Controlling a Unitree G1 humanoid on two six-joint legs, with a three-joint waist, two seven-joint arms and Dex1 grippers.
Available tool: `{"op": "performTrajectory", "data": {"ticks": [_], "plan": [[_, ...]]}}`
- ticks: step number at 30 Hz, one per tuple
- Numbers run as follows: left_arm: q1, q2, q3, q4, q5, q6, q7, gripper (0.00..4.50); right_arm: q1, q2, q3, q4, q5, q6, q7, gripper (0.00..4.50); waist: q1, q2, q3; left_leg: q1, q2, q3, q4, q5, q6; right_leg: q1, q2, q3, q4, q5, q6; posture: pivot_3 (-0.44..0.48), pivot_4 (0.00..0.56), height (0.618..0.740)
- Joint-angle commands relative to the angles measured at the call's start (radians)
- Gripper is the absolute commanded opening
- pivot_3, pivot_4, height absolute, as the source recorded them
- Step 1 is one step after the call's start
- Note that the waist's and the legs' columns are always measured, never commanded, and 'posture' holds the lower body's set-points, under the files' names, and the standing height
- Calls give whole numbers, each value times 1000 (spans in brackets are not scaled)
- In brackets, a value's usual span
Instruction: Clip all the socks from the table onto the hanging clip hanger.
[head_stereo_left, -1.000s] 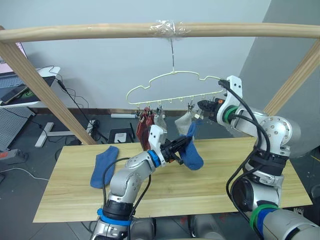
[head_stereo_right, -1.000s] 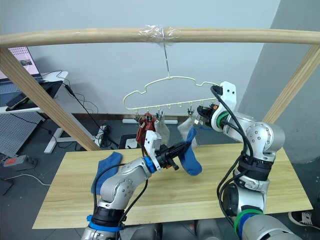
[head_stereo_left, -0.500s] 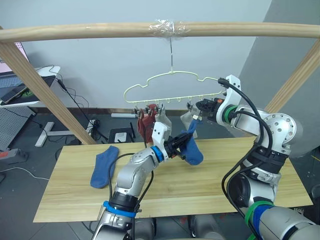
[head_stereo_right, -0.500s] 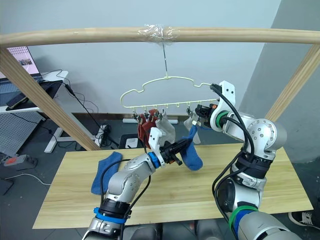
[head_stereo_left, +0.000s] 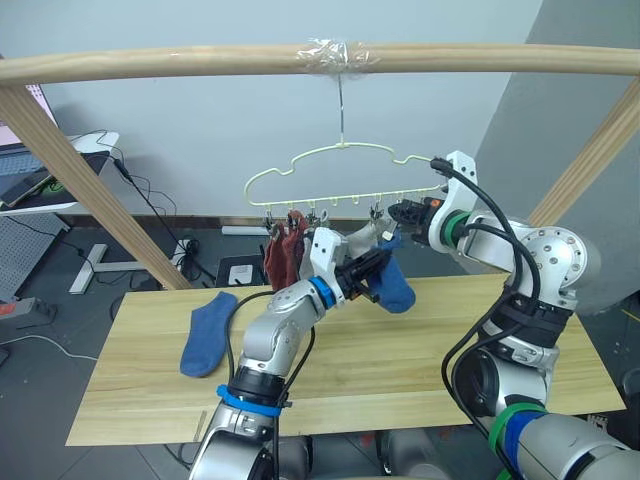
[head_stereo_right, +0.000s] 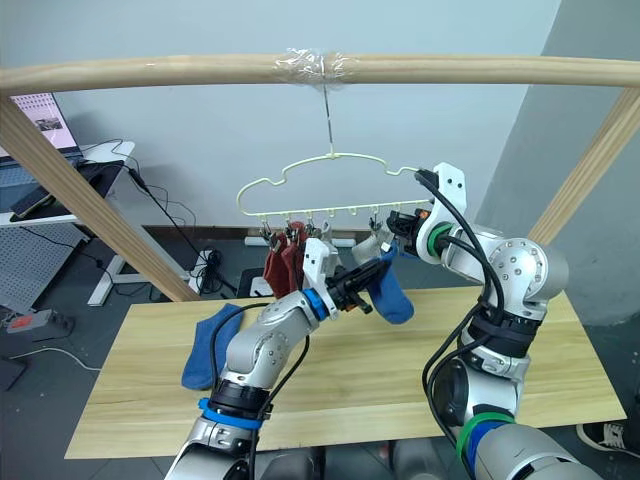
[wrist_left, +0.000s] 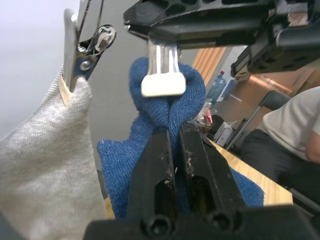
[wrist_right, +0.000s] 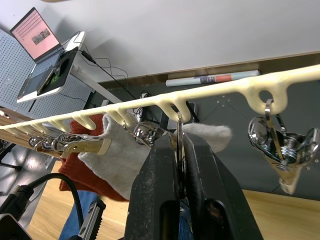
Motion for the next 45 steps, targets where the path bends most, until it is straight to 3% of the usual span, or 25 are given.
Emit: {"op": "performTrajectory", "data": {"ticks": [1, 9, 11, 13, 19, 24, 27, 31, 34, 37, 39, 41, 45], "plan": [[-23, -15, 1, -46, -37, 7, -25, 0, 3, 17, 1, -52, 6, -17, 6, 655, 0, 0, 0, 0, 0, 0, 0, 0, 0, 0, 0, 0, 0, 0, 0, -60, 134, 740], [11, -1, -7, -83, -53, 40, -42, 0, 54, -25, -11, -142, 46, -18, 69, 3392, -1, 0, 0, 0, 0, 0, 0, 0, 0, 0, 0, 0, -1, 0, 0, -70, 112, 740], [10, -5, 2, -73, -69, 64, -38, 570, 79, -50, -9, -186, 46, -25, 79, 4178, 0, 0, 0, 0, 0, 0, 0, 0, 0, 0, 0, 0, -1, 0, 0, -78, 109, 740], [6, -19, 18, -59, -97, 93, -32, 1084, 94, -56, -14, -231, 47, -36, 82, 4500, -1, 1, -1, -1, 0, 0, 0, 0, 0, 0, 0, 0, -2, 0, 0, -86, 104, 740], [2, -58, 71, -22, -199, 199, -30, 2885, 177, -70, 27, -349, 36, -120, 88, 4500, -15, 2, -2, -1, 0, 0, 0, 0, 0, 0, 0, 0, -2, 0, 1, -109, 98, 740], [48, -21, 79, -17, -217, 255, -47, 4465, 260, -34, 50, -389, 5, -228, 59, 4500, -31, 2, -3, -1, 0, 1, 0, 0, 0, 0, 0, 1, -3, 1, 2, -113, 98, 740], [93, 31, 89, -71, -218, 264, -52, 4465, 351, -104, 155, -394, -53, -361, 91, 4500, -34, 2, -3, 0, 0, 1, 0, 0, 0, 0, 0, 1, -3, 1, 2, -113, 99, 740], [172, 177, 78, -254, -204, 248, -99, 4465, 461, -170, 300, -361, -142, -574, 127, 4500, -40, 2, -3, 0, 0, 1, 0, 0, 0, 0, 0, 1, -3, 1, 2, -99, 104, 740], [221, 307, 73, -393, -156, 204, -120, 4500, 492, -154, 339, -319, -200, -707, 103, 3902, -39, 2, -3, 0, 0, 1, 0, 0, -1, 0, 0, 1, -2, 1, 2, -53, 110, 740], [259, 409, 98, -479, -157, 230, -114, 4500, 503, -176, 410, -267, -281, -825, 102, 2889, -32, 2, -3, 1, 0, 1, 0, 0, -1, 1, 0, 2, -3, 2, 2, -28, 116, 740], [272, 441, 134, -519, -181, 268, -73, 4500, 509, -165, 433, -236, -302, -878, 102, 2889, -25, 2, -3, 1, 0, 1, 0, 0, -1, 1, 0, 2, -3, 2, 2, -17, 118, 740], [284, 465, 146, -543, -115, 216, -31, 4500, 512, -142, 441, -202, -313, -925, 93, 2889, -22, 1, -3, 1, 0, 1, 0, 0, -1, 1, 0, 2, -3, 2, 2, -6, 119, 740], [310, 439, 173, -571, -55, 149, 63, 4500, 501, -114, 451, -142, -342, -990, 78, 2047, -11, 1, -3, 0, 0, 1, 0, 0, -1, 1, 0, 1, -4, 2, 2, 14, 124, 740]]}}
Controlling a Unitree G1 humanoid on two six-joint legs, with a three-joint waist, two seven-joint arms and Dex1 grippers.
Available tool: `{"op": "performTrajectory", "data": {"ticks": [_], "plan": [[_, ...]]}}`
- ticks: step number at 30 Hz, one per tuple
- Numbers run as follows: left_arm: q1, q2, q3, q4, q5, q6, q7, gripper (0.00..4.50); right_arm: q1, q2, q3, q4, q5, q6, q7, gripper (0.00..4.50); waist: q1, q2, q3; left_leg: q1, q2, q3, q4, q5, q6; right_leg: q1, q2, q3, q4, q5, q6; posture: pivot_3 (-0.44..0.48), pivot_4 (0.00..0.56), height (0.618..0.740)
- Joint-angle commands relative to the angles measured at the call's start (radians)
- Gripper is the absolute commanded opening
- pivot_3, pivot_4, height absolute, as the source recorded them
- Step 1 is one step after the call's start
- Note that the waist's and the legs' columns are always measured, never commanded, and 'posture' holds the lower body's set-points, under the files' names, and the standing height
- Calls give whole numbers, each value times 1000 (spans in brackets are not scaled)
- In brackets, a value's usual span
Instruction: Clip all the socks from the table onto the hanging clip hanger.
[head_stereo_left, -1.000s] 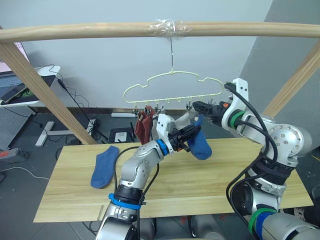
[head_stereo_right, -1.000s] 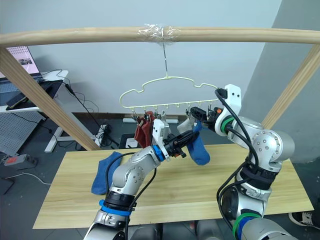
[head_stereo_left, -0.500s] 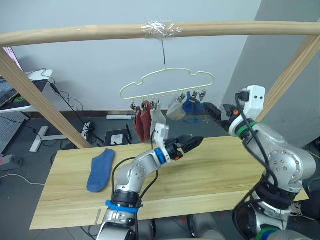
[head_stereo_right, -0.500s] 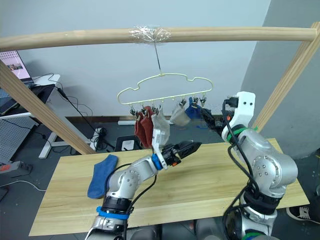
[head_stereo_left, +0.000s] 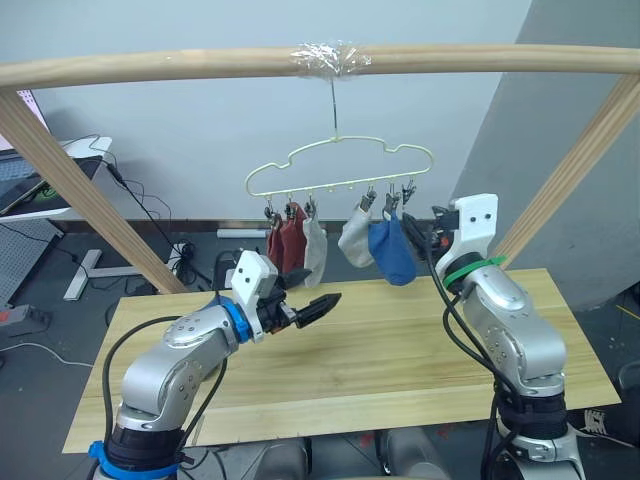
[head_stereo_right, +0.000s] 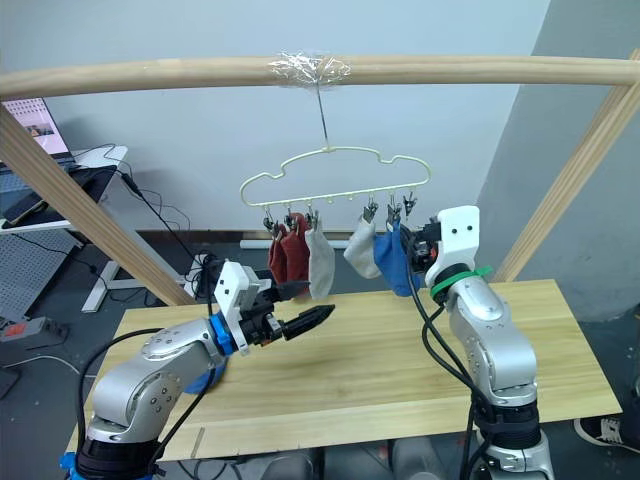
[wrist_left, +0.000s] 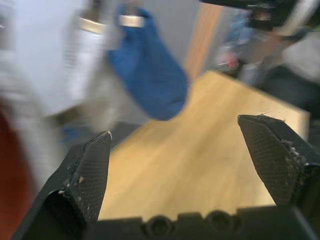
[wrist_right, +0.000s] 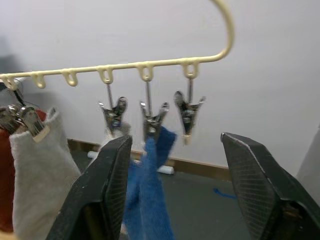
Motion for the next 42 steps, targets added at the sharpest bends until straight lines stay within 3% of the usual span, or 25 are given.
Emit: {"op": "performTrajectory", "data": {"ticks": [1, 5, 12, 42], "plan": [[42, -32, 36, -75, 59, -123, 69, 4500, -18, 10, 5, 18, -34, -72, -17, 1658, 5, 0, 0, 0, 0, 0, 0, 0, 0, 0, 0, 0, 0, 0, 0, 14, 124, 740], [88, 0, 35, -105, 8, -121, 0, 4500, -44, 24, 4, 68, -52, -108, -29, 1658, 19, 0, 0, 0, 0, 0, -1, 0, 0, 0, 0, 0, -1, 0, 0, 21, 131, 740], [57, -44, 83, -114, -112, -182, -42, 4500, -108, 47, -4, 196, -99, -187, -65, 1658, 33, -1, 0, 0, 0, 0, -1, 0, 0, 0, 0, 0, -2, 1, -1, 35, 137, 740], [50, -36, 59, -121, -96, -221, -12, 4500, -243, 80, -38, 460, -152, -288, -156, 1658, 39, -1, 1, 0, 0, 0, -1, 0, 0, 0, 0, 0, -2, 3, -5, 67, 144, 740]]}}
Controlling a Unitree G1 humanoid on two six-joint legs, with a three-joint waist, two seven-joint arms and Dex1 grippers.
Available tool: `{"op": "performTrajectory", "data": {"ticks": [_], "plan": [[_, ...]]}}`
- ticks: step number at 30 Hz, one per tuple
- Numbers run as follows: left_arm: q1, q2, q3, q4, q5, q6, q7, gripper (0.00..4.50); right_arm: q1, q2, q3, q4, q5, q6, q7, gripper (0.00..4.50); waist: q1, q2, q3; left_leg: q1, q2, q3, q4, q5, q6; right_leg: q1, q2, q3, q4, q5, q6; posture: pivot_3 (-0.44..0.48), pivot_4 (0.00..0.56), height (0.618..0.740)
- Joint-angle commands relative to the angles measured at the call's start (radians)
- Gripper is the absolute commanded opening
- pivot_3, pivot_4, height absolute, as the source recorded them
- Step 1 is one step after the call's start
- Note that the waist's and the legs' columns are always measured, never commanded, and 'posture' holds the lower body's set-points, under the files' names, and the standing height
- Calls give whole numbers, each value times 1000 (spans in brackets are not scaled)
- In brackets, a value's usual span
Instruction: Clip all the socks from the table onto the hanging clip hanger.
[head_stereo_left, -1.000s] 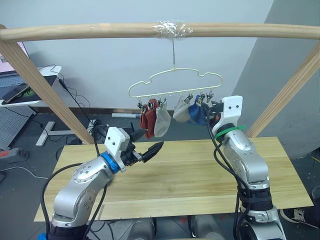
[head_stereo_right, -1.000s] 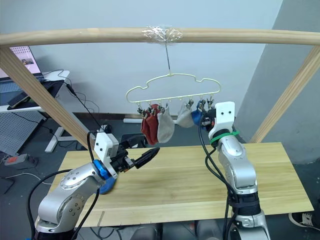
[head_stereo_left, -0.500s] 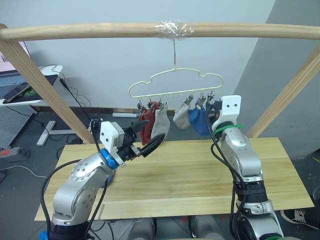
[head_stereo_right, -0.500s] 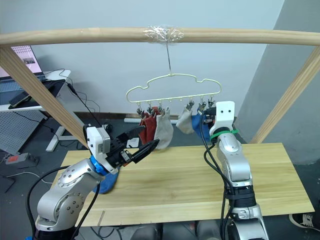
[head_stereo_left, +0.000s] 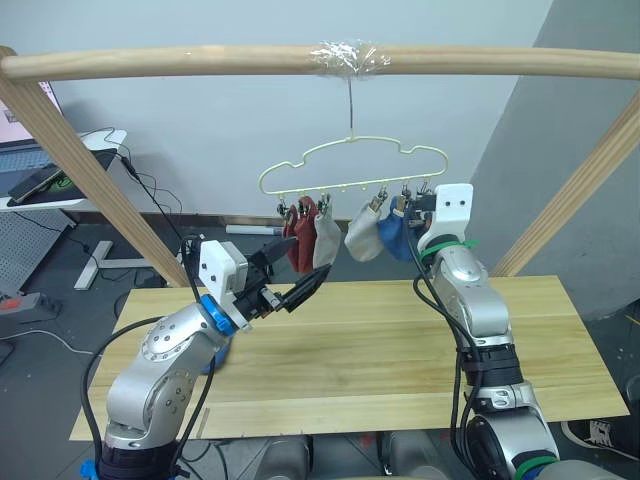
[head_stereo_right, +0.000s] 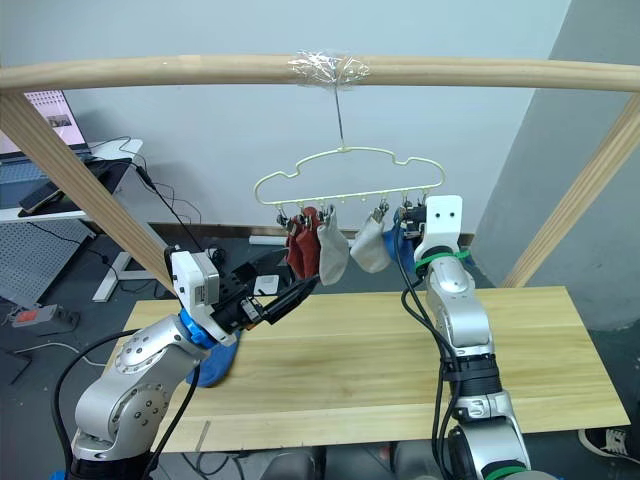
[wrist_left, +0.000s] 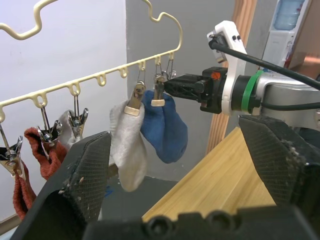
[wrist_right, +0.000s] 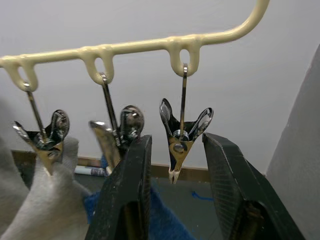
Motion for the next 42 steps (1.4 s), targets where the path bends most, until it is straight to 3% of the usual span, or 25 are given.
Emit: {"op": "performTrajectory", "data": {"ticks": [1, 42], "plan": [[-5, 2, 2, -39, -6, -15, 7, 4500, -44, 6, -15, 5, -6, -45, -12, 1658, 0, 0, 0, 0, 0, 0, 0, 0, 0, 0, 0, 0, 0, 0, 0, 67, 144, 740], [-30, -6, -18, -64, -40, -8, 35, 4500, -83, 29, 1, 49, -19, -113, -4, 1658, 1, 0, 0, 0, 0, 0, 0, 0, 0, 0, 0, 0, 1, 0, -1, 74, 126, 740]]}}
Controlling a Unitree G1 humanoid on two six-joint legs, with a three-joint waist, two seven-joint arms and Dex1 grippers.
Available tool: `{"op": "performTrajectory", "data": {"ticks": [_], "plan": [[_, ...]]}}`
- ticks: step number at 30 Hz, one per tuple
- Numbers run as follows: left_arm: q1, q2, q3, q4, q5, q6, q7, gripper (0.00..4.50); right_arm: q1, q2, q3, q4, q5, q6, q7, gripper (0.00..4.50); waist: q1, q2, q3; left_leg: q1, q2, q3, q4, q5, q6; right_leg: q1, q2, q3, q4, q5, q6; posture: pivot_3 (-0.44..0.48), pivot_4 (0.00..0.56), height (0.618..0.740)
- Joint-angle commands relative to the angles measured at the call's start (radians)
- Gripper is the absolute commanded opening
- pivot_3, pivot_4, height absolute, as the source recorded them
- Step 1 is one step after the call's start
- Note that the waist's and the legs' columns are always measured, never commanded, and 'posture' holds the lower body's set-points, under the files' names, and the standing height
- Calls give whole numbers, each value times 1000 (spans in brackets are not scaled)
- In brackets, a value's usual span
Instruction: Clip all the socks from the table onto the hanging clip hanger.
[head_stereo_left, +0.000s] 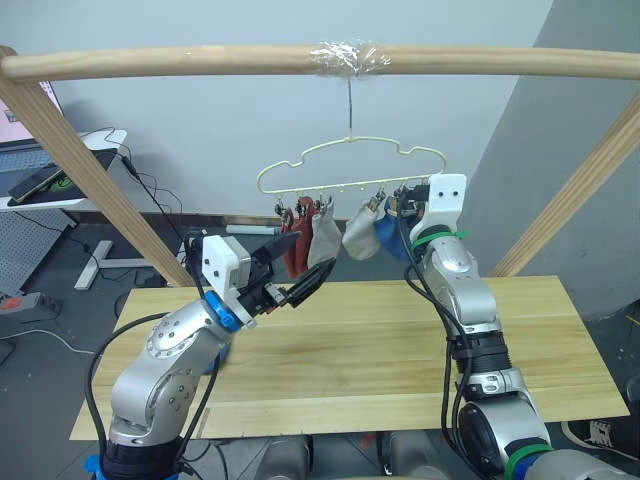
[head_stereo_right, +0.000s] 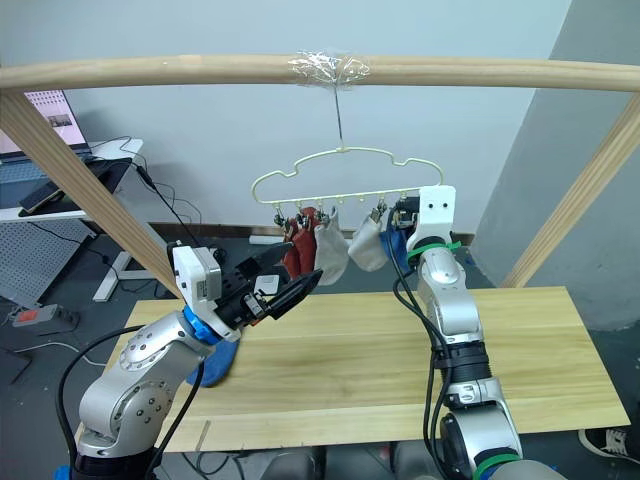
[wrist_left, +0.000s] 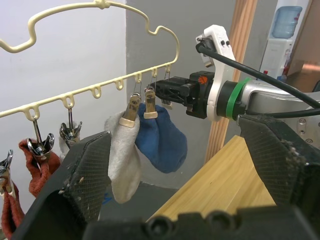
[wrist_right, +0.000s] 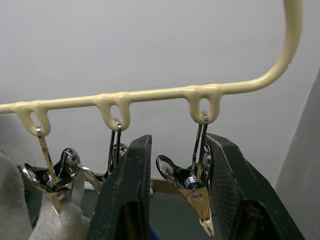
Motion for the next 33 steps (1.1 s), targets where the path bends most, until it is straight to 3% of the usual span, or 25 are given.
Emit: {"op": "performTrajectory", "data": {"ticks": [1, 6, 13, 14, 18, 22, 27, 33], "plan": [[-8, -1, -3, -53, -14, -9, 2, 4500, -19, -1, 2, -34, -7, -15, 5, 1658, 0, 0, 0, 0, 0, 0, 0, 0, 0, 0, 0, 0, 0, 0, 0, 75, 127, 740], [-5, -2, -3, -56, -17, -7, 5, 4500, -16, -1, 3, -32, -4, -9, 9, 1658, 0, 0, 0, 0, 0, 0, 0, 0, 0, 0, 0, 0, 0, 0, 0, 75, 126, 740], [1, -1, -2, -63, -19, -1, 8, 4500, -4, -9, 1, -26, -2, 0, 26, 77, 0, 0, 0, 0, 0, 0, 0, 0, 0, 0, 0, 0, 0, 0, 0, 77, 132, 740], [1, -2, -2, -63, -19, 0, 9, 4500, -2, -13, -2, -28, -1, 1, 28, 14, 0, 0, 0, 0, 0, 0, 0, 0, 0, 0, 0, 0, 0, 0, 0, 76, 134, 740], [8, -1, -3, -37, 6, 2, 22, 4500, -3, -47, -17, -49, 11, 26, 51, 14, 1, 0, 0, 0, 0, 0, 0, 0, 0, 0, 0, 0, 0, 0, 0, 72, 140, 740], [45, -3, 24, 58, 48, 17, 74, 4500, -12, -144, -14, -110, 70, 182, 186, 14, 2, 0, 0, 0, 0, 0, 0, 0, 0, 1, 0, 0, 0, 0, 0, 64, 144, 740], [110, 21, 105, 294, 225, -164, 125, 4500, -23, -343, 37, -225, 147, 371, 440, 14, 2, 0, 0, 0, 0, 0, 0, 0, 0, 1, 0, -1, 0, -1, 1, 26, 152, 740], [67, 53, 138, 626, 374, -294, 184, 4500, -54, -437, 54, -257, 206, 498, 567, 14, 0, 0, 1, 0, 0, 0, 0, 0, 0, 1, 0, -1, -1, -2, 4, -3, 159, 740]]}}
